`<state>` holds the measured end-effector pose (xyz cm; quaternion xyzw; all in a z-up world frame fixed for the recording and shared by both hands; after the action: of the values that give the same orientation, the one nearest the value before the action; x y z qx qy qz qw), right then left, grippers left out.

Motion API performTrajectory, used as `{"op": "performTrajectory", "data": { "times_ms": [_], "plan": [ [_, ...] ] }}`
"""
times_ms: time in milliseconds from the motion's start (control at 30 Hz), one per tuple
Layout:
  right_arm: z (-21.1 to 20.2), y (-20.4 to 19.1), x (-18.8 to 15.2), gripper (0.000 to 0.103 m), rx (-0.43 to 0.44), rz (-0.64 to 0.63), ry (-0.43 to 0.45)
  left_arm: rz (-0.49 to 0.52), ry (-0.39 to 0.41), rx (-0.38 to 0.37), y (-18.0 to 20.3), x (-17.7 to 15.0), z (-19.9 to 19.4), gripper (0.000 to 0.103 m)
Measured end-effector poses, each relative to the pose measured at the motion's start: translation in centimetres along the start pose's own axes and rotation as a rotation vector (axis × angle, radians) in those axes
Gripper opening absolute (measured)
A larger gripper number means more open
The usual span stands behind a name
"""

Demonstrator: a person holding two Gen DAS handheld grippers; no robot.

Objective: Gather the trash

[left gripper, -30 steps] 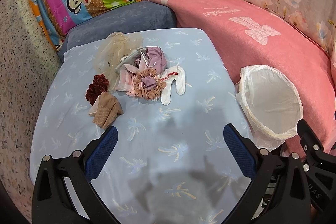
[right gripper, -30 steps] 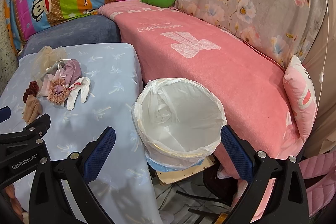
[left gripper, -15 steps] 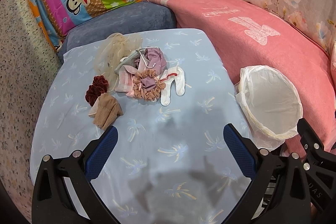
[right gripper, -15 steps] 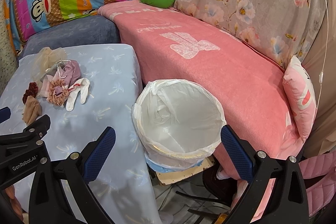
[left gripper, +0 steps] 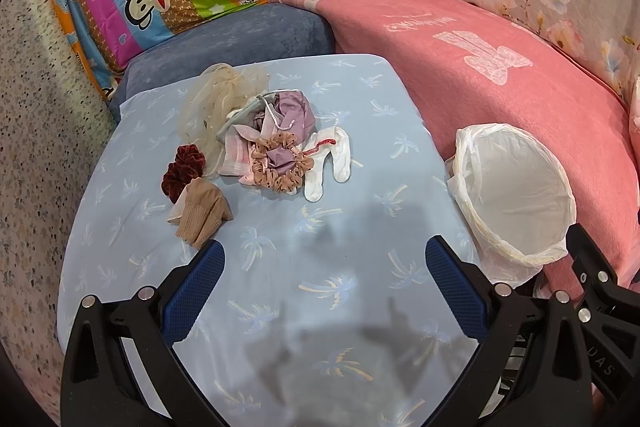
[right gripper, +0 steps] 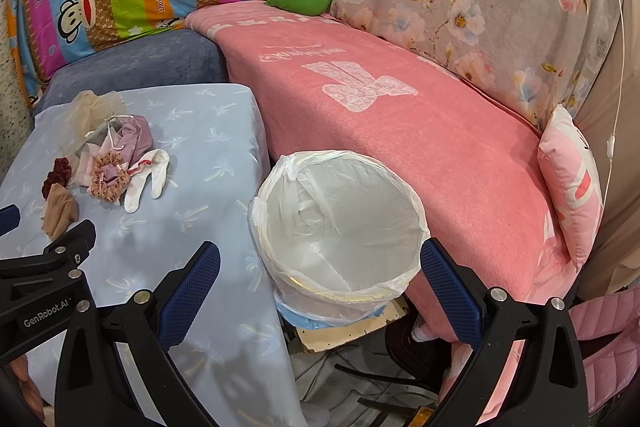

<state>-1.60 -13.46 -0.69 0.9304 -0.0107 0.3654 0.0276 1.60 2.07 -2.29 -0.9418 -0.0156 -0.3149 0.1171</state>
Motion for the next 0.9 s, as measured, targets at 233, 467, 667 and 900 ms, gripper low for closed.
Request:
{"op": "performTrajectory", "data": {
  "times_ms": [233,467,667,900],
  "plan": [
    [0.04,-0.02,-0.06,0.097,0.0,0.0,0.001,-0.001,0.001,0.0,0.02,0.0,0.0,0.096],
    [0.01,-0.03,-0.01,0.097,-0.001,0.0,0.001,-0.001,0.0,0.0,0.1,0.03,-0.02,0.096],
    [-0.06,-0.04,0.06,0.097,-0.001,-0.003,0.001,-0.002,-0.003,-0.004,0.01,-0.05,0.06,0.096],
    [-0.01,-0.11,0.02,0.097,-0.001,-0.001,0.002,-0.001,-0.003,-0.005,-0.17,-0.16,0.22,0.096]
  ]
}}
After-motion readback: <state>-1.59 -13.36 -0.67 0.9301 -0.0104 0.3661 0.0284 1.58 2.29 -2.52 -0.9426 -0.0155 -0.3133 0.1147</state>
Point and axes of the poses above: each gripper's, at about its wrist camera, not at the fingertips, and z roughly the way its jaws point, y to its right, x to its top, the point moved 4 cm from there along z, roughly the way its jaws point, and after that the axes turned 13 degrees about x, right-handed, at the moved point
